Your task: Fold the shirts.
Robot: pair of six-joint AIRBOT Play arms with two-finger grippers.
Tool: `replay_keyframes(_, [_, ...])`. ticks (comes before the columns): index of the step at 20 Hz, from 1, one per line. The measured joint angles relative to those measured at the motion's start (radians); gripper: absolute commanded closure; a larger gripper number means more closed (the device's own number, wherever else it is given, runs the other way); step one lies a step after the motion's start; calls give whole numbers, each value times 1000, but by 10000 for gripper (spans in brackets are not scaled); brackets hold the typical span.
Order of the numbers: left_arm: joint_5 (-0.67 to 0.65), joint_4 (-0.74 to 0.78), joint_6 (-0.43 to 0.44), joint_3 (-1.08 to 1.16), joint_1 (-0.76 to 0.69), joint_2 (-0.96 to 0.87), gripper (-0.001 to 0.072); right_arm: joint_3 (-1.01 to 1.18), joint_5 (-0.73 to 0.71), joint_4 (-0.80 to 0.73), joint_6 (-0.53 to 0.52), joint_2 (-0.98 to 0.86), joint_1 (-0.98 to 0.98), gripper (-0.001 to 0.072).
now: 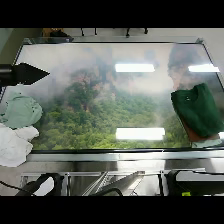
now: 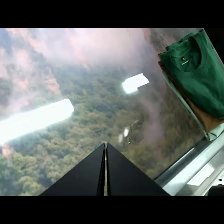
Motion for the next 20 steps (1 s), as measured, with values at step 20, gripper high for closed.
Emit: replay_keyframes(20, [230,135,-72,-855,-407,540,691,-866,-539,97,-87,346,1079,689])
